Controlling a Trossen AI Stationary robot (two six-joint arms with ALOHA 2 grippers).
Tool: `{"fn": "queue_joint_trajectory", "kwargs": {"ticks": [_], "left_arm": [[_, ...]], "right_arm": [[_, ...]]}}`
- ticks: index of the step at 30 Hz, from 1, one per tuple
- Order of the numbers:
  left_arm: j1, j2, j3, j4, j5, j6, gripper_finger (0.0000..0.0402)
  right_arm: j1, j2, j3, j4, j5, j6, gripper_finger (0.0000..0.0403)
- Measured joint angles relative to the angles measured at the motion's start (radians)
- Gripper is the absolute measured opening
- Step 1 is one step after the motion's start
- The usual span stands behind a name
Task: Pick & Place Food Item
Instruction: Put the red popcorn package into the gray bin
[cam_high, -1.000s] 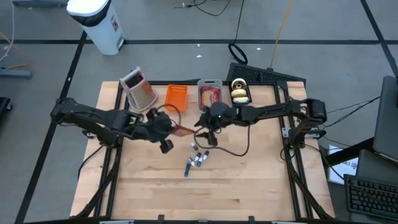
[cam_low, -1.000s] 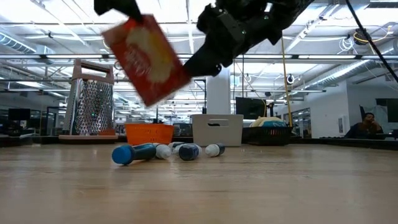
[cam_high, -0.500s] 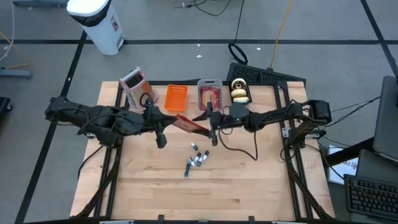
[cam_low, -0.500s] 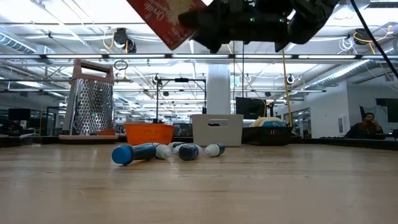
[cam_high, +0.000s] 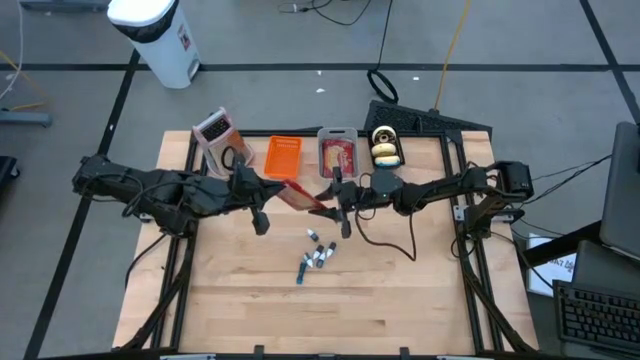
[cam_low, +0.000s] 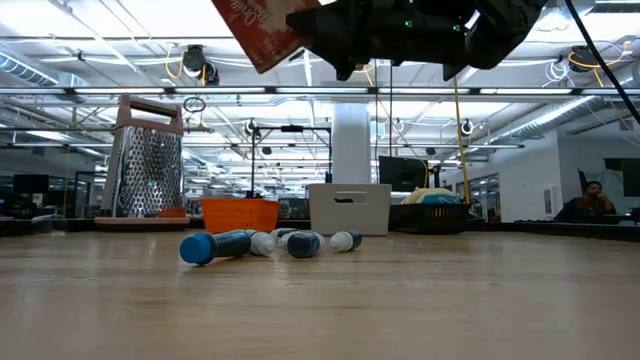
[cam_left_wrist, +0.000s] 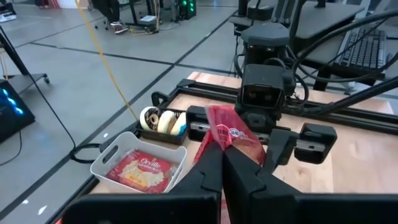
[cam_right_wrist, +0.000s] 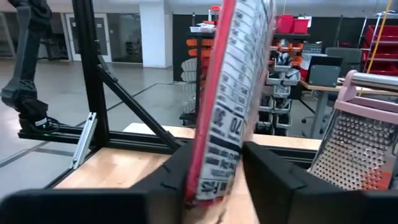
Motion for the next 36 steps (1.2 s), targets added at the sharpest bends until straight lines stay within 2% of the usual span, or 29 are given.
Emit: {"fn": "queue_joint_trajectory", "kwargs": {"ticks": [6, 10, 13, 17, 23, 26, 30, 33, 36], "left_arm": [[0.0, 0.0, 0.0, -0.003, 0.001, -0.005, 0.0], [0.0, 0.0, 0.0, -0.002, 0.002, -0.016, 0.0001], [-0.002, -0.004, 0.0, 0.002, 0.001, -0.015, 0.0004], [-0.026, -0.065, -0.002, -0.01, -0.01, 0.004, 0.0018], [-0.042, -0.144, 0.0, -0.016, -0.043, 0.006, 0.0025], [-0.045, -0.156, 0.0, -0.047, -0.034, -0.021, 0.0025], [-0.045, -0.148, -0.004, -0.109, -0.027, -0.143, 0.0026], [-0.019, -0.1, -0.01, -0.111, 0.031, -0.182, 0.0026], [0.014, -0.023, -0.012, -0.084, 0.188, -0.193, 0.0026]], "right_arm": [[-0.001, 0.0, 0.0, -0.001, 0.0, -0.024, 0.0016], [-0.001, -0.011, 0.0, -0.009, 0.001, -0.056, 0.0014], [-0.003, -0.065, -0.001, -0.086, 0.0, -0.082, 0.0014], [-0.002, -0.13, -0.002, -0.222, -0.002, -0.117, 0.0014], [-0.003, -0.187, -0.068, -0.261, -0.007, -0.13, 0.0013], [-0.017, -0.236, -0.072, -0.406, -0.031, -0.13, 0.0013], [-0.023, -0.278, -0.071, -0.635, -0.081, -0.13, 0.0013], [-0.017, -0.294, -0.046, -0.792, -0.128, -0.127, 0.0013], [0.004, -0.287, -0.043, -0.822, -0.134, -0.11, 0.0013]]}}
